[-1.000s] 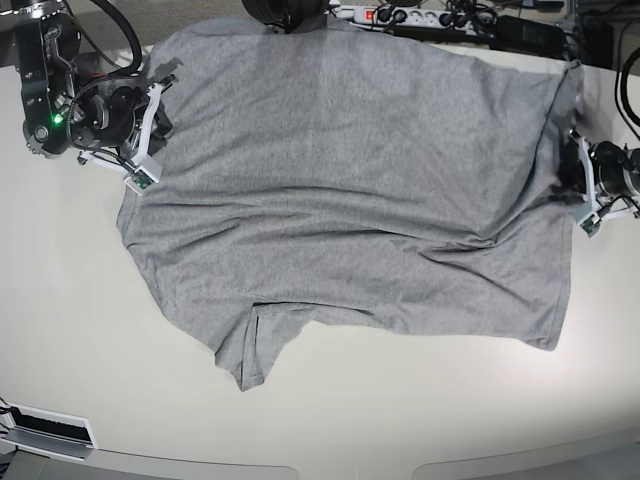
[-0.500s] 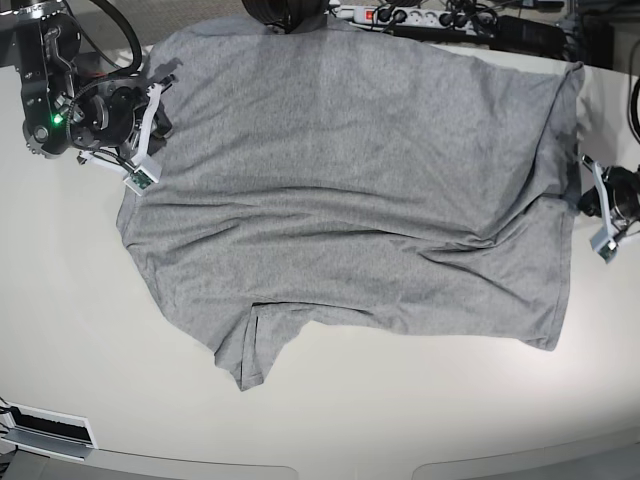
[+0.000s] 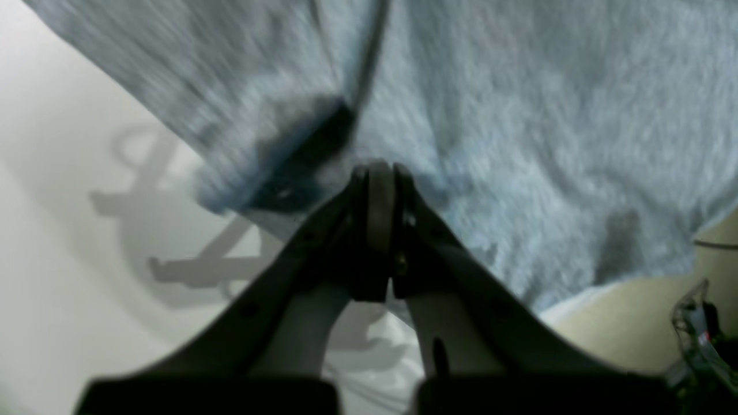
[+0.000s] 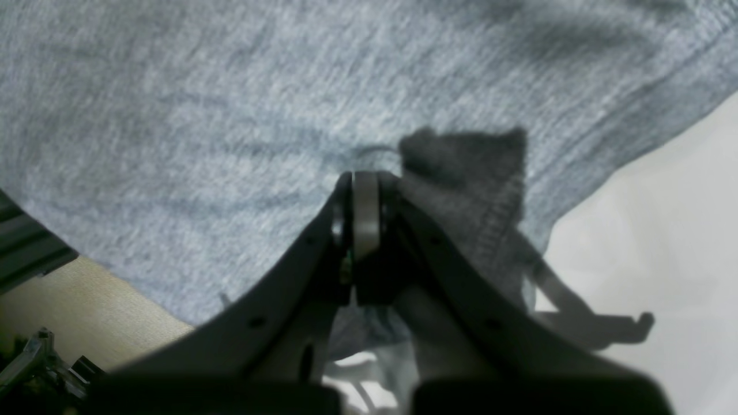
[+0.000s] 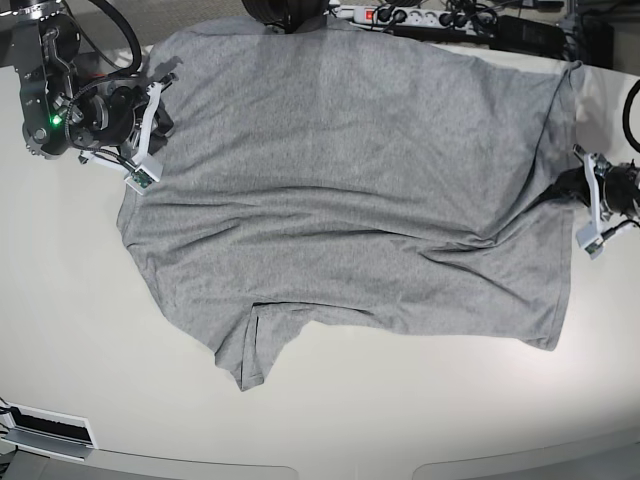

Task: Layout the t-shirt on the table in an organized manner, then fold the t-shirt properly
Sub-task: 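Grasp the shirt edge with the left gripper and tug it outward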

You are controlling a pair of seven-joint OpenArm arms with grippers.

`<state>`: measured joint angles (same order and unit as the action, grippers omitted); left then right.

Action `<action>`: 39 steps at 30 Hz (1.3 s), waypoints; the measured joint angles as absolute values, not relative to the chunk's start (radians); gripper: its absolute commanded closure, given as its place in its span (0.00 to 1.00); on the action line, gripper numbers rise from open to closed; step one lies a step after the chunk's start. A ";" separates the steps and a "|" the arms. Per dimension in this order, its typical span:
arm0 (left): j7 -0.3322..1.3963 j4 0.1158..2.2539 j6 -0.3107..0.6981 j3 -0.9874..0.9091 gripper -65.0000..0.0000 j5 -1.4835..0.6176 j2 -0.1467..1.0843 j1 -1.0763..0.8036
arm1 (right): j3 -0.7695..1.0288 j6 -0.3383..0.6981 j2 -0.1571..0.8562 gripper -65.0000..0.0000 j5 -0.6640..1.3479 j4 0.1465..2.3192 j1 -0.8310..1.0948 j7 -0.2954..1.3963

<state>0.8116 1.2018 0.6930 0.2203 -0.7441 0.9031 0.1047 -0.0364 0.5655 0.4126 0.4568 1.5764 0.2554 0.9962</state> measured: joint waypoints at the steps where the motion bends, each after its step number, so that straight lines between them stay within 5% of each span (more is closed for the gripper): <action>1: 0.812 1.202 0.693 0.220 1.00 -0.743 0.903 0.086 | -0.036 0.566 0.413 1.00 0.457 1.576 0.255 0.997; 21: 0.360 1.111 0.693 0.220 1.00 -0.310 0.894 -0.019 | -0.036 0.565 0.413 1.00 0.464 1.576 0.255 0.999; 33: 0.260 1.016 0.689 0.207 1.00 -0.217 0.855 0.009 | -0.036 0.566 0.413 1.00 0.465 1.576 0.255 0.999; 39: 0.272 1.009 0.498 0.215 1.00 -0.144 0.860 0.039 | -0.036 0.566 0.413 1.00 0.468 1.576 0.255 1.007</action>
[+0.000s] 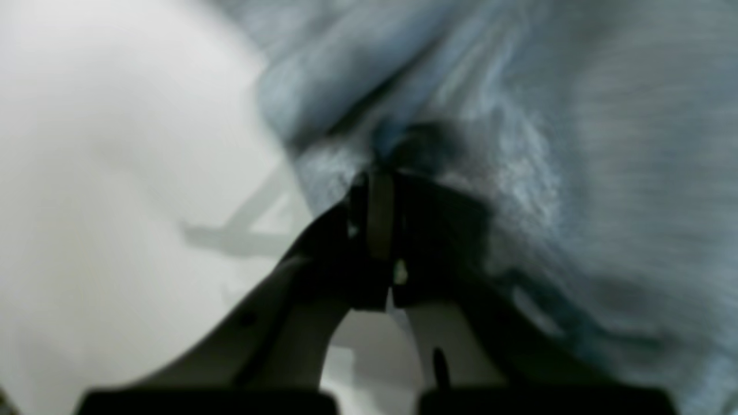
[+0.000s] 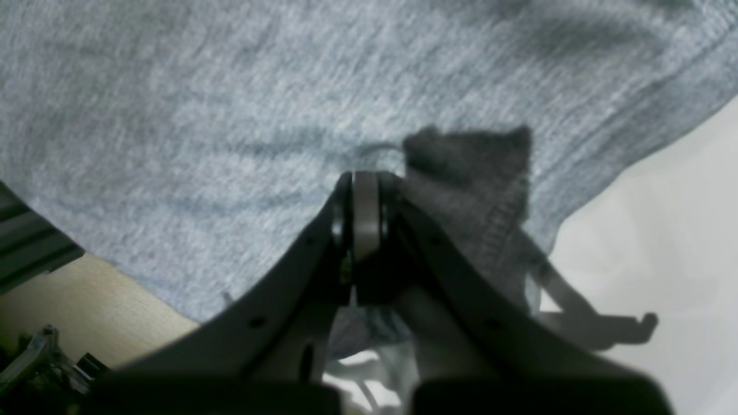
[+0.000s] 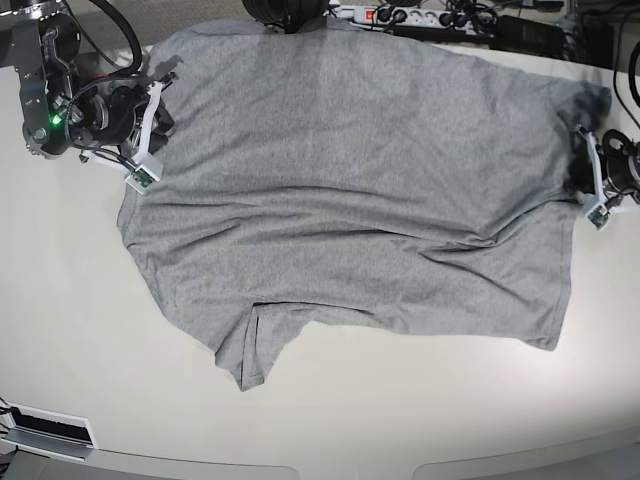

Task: Layout the t-shirt on the table in an organized manner, then fold the t-shirt properly
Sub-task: 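Grasp the shirt edge with the left gripper and tug it outward, then grasp the shirt's middle with both grippers and pull it taut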

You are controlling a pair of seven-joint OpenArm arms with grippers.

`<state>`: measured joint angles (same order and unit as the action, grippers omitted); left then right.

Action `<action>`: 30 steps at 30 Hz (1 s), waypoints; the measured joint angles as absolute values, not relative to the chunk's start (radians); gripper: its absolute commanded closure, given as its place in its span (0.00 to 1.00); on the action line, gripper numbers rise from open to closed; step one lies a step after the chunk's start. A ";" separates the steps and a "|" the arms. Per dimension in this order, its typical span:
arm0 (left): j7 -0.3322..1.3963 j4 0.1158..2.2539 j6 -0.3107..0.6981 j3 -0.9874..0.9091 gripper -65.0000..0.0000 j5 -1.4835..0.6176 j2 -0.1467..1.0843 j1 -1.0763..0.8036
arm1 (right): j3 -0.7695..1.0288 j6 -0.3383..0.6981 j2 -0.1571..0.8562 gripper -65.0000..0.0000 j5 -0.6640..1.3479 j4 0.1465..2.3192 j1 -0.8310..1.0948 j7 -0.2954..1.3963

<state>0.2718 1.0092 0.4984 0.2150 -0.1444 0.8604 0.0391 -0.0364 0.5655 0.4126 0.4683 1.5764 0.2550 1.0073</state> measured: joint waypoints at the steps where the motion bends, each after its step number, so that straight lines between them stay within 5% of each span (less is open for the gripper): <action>1: 0.283 1.008 0.490 0.215 1.00 -0.141 0.865 0.042 | -0.036 0.566 0.413 1.00 0.468 1.576 0.255 1.007; 13: 0.604 1.114 0.701 0.220 1.00 -0.555 0.915 0.175 | -0.037 0.618 0.414 1.00 0.550 1.576 0.193 1.014; 19: 0.761 1.156 0.693 0.220 1.00 -0.772 0.921 0.177 | -0.037 0.690 0.415 1.00 0.641 1.634 0.196 1.017; 26: 0.782 1.255 0.693 0.221 1.00 -0.793 0.880 0.047 | -0.037 0.693 0.363 1.00 0.588 1.640 0.200 1.018; 30: 0.714 1.270 0.692 0.221 1.00 -0.615 0.833 0.007 | -0.038 0.693 0.323 1.00 0.511 1.640 0.199 0.982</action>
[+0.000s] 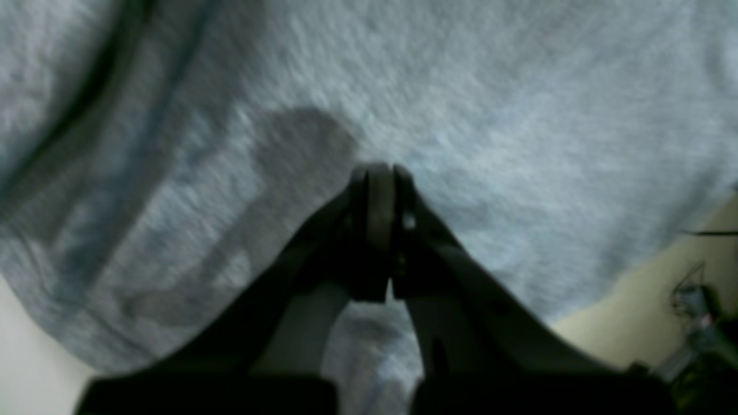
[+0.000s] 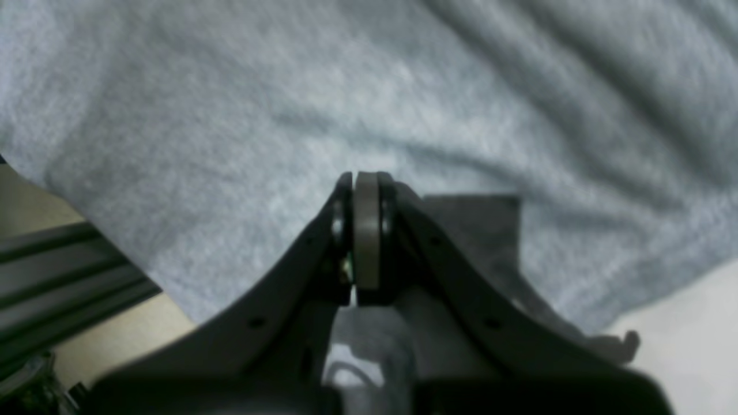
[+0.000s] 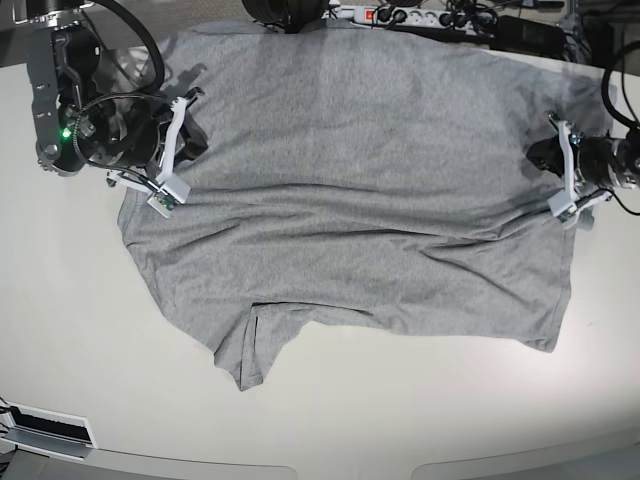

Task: Layout the t-shirt on the table in an organized manner, then fold the t-shirt properly
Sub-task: 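Grasp the shirt's middle with both grippers and pull it taut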

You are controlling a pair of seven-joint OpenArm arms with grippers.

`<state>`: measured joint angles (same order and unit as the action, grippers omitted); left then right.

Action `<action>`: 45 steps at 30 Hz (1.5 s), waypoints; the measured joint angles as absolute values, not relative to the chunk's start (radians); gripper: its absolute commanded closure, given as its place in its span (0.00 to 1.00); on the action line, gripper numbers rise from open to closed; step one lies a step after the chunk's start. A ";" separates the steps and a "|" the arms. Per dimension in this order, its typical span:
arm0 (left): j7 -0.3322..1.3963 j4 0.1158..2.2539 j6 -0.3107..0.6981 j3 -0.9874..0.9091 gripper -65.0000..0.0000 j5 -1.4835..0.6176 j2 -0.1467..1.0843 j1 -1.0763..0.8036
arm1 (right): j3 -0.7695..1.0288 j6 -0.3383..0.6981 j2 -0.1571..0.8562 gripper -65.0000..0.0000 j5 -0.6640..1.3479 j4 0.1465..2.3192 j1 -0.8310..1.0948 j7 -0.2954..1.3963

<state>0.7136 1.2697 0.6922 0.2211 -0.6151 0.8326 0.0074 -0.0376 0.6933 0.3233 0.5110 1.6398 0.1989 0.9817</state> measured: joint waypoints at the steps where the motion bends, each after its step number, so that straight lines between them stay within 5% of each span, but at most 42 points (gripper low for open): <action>1: 0.693 1.270 0.691 0.220 1.00 -0.569 0.817 0.002 | -0.038 0.693 0.319 1.00 0.482 1.640 0.199 0.972; 11: 0.548 1.282 0.629 0.203 1.00 -0.398 0.727 -0.083 | -0.080 0.643 0.327 1.00 0.400 1.463 0.183 0.874; 25: 0.538 1.283 0.602 0.202 1.00 -0.395 0.699 -0.080 | -0.097 0.334 0.352 1.00 0.189 1.435 0.157 0.797; 31: 0.451 1.283 0.516 0.208 1.00 -0.356 0.695 -0.081 | -0.096 0.321 0.357 1.00 0.165 1.435 0.160 0.787; 45: 0.407 1.192 0.529 0.210 1.00 -0.318 0.651 0.021 | -0.096 0.326 0.354 1.00 0.160 1.361 0.091 0.744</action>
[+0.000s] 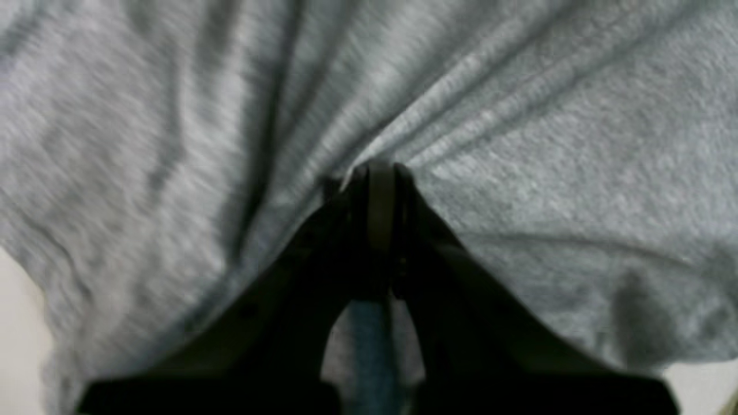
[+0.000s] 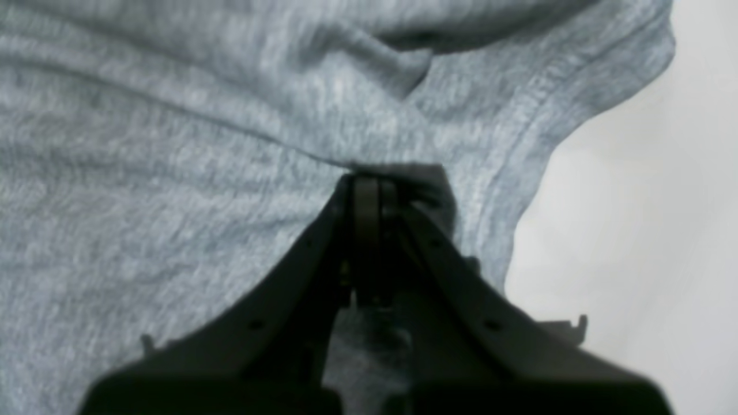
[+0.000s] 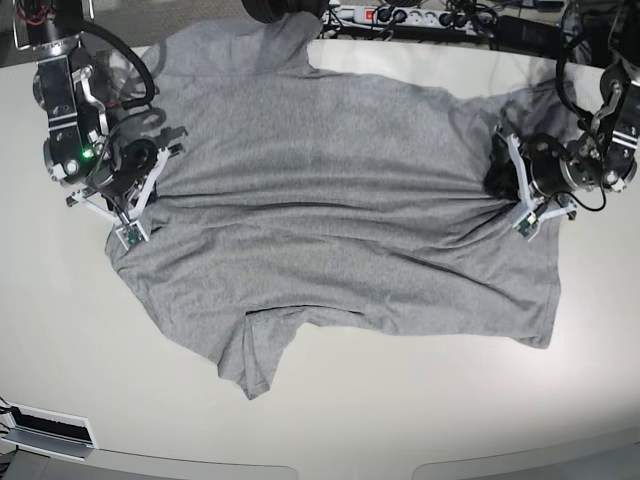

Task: Layout the t-shirt on the table in an organized manner, then fold the t-shirt properly
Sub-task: 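Grasp the shirt's middle with both grippers and pull it taut, then lift the shirt's collar edge with both grippers and pull it away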

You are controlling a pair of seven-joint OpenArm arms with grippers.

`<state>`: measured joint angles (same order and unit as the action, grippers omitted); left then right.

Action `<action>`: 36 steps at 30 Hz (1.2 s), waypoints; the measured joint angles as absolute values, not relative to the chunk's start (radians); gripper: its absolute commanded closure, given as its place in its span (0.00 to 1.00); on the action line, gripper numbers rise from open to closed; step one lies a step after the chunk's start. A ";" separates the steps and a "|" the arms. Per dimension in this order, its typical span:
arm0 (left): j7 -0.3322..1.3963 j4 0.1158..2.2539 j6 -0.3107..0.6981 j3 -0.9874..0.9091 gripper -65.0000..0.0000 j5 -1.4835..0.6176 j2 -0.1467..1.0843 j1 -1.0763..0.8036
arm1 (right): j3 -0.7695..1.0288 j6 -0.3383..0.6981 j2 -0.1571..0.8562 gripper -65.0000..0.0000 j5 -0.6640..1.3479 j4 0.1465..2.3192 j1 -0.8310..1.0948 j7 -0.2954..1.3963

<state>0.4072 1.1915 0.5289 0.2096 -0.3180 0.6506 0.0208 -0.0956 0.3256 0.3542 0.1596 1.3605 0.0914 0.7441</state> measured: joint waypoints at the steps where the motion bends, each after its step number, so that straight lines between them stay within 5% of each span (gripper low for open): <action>1: 0.403 1.170 0.529 0.210 1.00 -0.324 0.643 0.036 | -0.096 0.328 0.354 1.00 0.163 1.331 0.072 0.726; 15: 0.490 1.052 0.674 0.216 1.00 -0.349 0.601 0.204 | -0.097 0.389 0.352 1.00 0.160 1.150 -0.149 0.799; 27: 0.843 1.211 0.693 0.215 1.00 -0.900 0.761 0.249 | -0.096 0.551 0.454 1.00 0.556 1.361 -0.119 1.046; 36: 1.041 1.229 0.690 -0.236 1.00 -1.220 0.765 0.051 | 0.073 0.603 0.481 1.00 0.737 1.691 0.168 1.060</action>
